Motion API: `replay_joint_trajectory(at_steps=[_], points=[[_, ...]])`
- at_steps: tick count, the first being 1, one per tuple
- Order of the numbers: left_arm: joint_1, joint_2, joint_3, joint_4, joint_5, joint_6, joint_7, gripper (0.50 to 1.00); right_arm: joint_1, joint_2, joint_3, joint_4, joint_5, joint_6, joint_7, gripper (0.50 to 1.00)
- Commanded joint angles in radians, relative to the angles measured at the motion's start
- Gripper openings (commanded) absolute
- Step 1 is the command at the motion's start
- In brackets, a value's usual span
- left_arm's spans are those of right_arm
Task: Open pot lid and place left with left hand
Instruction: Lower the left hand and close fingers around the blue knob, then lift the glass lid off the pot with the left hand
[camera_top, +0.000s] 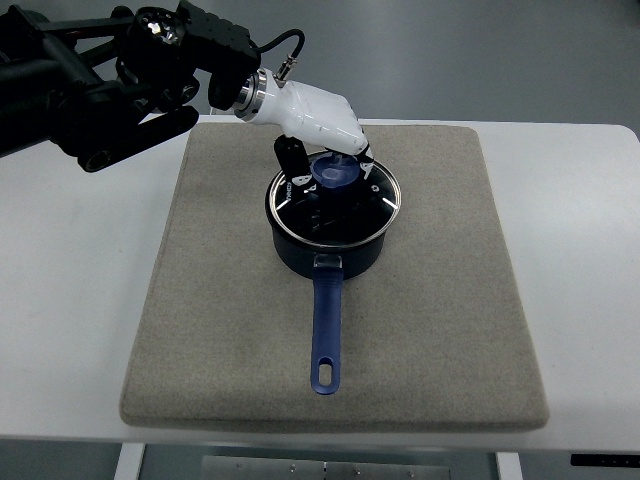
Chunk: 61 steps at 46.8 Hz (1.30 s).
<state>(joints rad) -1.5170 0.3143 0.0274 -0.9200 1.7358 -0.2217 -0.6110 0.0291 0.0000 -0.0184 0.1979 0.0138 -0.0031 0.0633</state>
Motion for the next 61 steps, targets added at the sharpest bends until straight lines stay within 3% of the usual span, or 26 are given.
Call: replay_joint_trajectory(at_steps=[1,38,61], points=[[0.0,0.0,0.002,0.001,0.004,0.011,0.0,0.5,0.0,0.0,0.0,0.0,0.0,0.0,0.0,0.917],[-0.017,0.002,0.006,0.015,0.004,-0.002,0.0,0.5,0.0,0.0,0.0,0.0,0.0,0.0,0.0,0.917],[-0.015,0.028,0.002,0.217,-0.084,0.016,0.0,0.5,0.0,0.0,0.0,0.0,0.0,0.0,0.001,0.917]])
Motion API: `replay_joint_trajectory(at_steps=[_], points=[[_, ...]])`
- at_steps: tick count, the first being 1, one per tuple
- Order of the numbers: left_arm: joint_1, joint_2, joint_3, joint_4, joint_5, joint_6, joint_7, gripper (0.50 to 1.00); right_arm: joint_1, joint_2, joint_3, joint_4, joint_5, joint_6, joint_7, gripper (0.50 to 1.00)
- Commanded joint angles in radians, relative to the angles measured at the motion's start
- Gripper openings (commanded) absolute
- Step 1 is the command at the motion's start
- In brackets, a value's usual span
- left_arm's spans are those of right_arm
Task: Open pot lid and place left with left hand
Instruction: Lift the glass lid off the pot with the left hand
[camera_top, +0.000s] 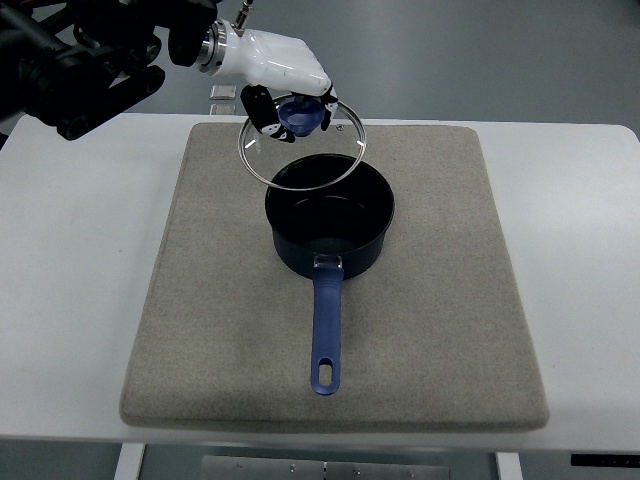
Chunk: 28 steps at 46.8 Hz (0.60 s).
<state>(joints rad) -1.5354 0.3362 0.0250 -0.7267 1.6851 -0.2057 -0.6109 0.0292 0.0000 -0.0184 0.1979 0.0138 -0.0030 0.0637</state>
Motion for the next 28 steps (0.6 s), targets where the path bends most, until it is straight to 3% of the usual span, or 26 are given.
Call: replay_joint_trajectory(at_steps=[1,16,28], points=[[0.003,0.009,0.007,0.032,-0.041,0.0,0.0,0.5,0.0,0.0,0.0,0.0,0.0,0.0,-0.001,0.917],[0.005,0.109,0.015,0.055,-0.048,0.031,0.0,0.5,0.0,0.0,0.0,0.0,0.0,0.0,-0.001,0.917],[0.024,0.196,0.038,0.009,-0.038,0.028,0.0,0.5,0.0,0.0,0.0,0.0,0.0,0.0,0.001,0.917]])
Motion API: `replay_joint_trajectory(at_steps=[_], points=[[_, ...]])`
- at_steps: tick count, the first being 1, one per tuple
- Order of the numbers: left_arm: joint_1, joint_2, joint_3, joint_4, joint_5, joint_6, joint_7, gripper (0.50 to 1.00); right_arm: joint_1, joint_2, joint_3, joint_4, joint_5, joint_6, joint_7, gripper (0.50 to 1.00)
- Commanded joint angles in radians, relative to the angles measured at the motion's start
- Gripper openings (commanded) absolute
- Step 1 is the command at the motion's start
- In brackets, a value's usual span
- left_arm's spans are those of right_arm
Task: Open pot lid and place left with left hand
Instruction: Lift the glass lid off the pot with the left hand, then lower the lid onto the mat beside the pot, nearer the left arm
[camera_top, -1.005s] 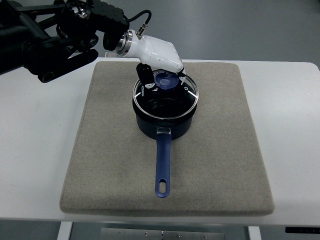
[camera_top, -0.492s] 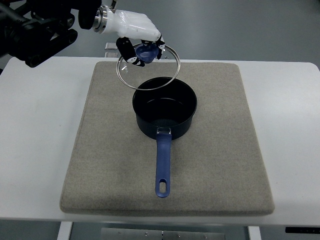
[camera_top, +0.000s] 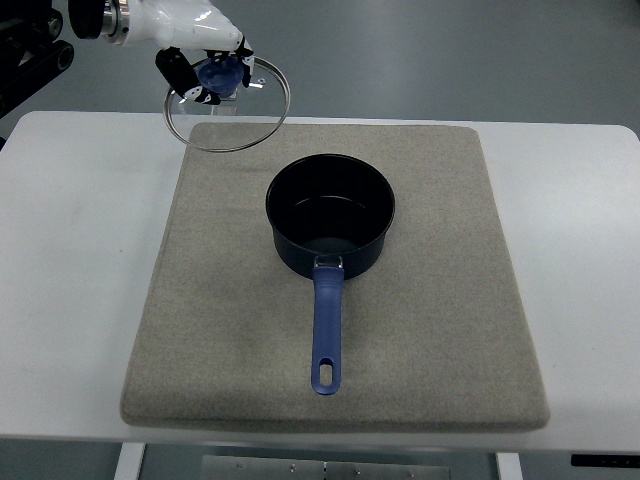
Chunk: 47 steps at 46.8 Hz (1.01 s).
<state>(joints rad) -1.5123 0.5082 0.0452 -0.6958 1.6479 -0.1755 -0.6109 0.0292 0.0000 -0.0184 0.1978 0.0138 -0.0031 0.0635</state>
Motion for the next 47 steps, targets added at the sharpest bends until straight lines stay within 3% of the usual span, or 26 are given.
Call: replay_joint_trajectory(at_steps=[1,21,37,47], points=[[0.001,0.032,0.031,-0.031,0.0,-0.001,0.0,0.5,0.0,0.0,0.0,0.0,0.0,0.0,-0.001,0.917],[0.034,0.156,0.157,-0.22,0.0,0.014,0.0,0.5,0.0,0.0,0.0,0.0,0.0,0.0,0.001,0.917],[0.072,0.158,0.163,-0.294,0.004,0.018,0.0,0.5,0.0,0.0,0.0,0.0,0.0,0.0,0.001,0.917],[0.096,0.151,0.165,-0.307,0.02,0.085,0.0,0.5,0.0,0.0,0.0,0.0,0.0,0.0,0.001,0.917]])
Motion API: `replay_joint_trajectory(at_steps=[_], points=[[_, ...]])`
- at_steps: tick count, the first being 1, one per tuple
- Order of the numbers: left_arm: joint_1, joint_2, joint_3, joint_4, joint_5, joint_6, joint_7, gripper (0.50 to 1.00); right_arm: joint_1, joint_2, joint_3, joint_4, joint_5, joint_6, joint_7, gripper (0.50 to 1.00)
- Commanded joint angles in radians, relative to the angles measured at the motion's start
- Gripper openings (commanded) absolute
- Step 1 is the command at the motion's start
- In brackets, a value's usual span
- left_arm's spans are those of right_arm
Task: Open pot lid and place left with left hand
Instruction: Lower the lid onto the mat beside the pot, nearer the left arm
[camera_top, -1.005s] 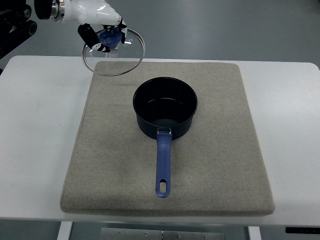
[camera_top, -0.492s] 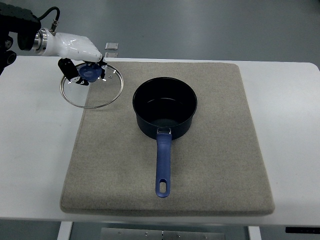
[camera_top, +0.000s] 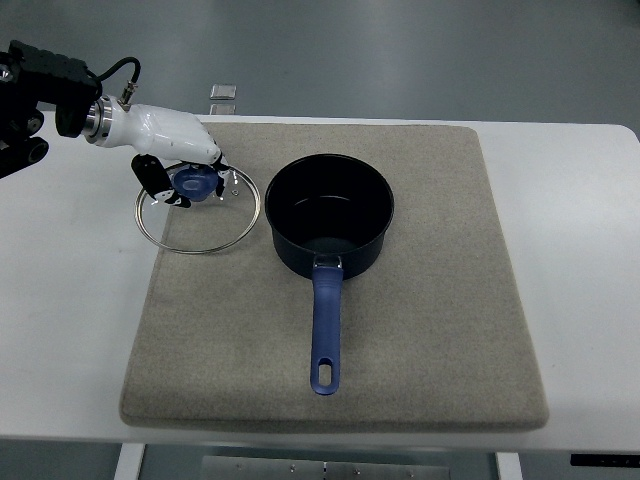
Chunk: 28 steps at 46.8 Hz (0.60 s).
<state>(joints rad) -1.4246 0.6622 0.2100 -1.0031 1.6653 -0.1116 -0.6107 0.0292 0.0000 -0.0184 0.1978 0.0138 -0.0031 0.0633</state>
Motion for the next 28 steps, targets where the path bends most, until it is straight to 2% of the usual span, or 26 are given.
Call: replay_joint_trajectory(at_steps=[1,17,28], points=[[0.01,-0.004,0.002,0.0,0.002,0.026,0.0,0.5,0.0,0.0,0.0,0.0,0.0,0.0,0.0,0.917],[0.038,-0.006,0.003,0.006,0.005,0.044,0.0,0.5,0.0,0.0,0.0,0.0,0.0,0.0,0.0,0.917],[0.072,-0.006,0.003,0.006,0.004,0.115,0.0,0.5,0.0,0.0,0.0,0.0,0.0,0.0,0.001,0.917]])
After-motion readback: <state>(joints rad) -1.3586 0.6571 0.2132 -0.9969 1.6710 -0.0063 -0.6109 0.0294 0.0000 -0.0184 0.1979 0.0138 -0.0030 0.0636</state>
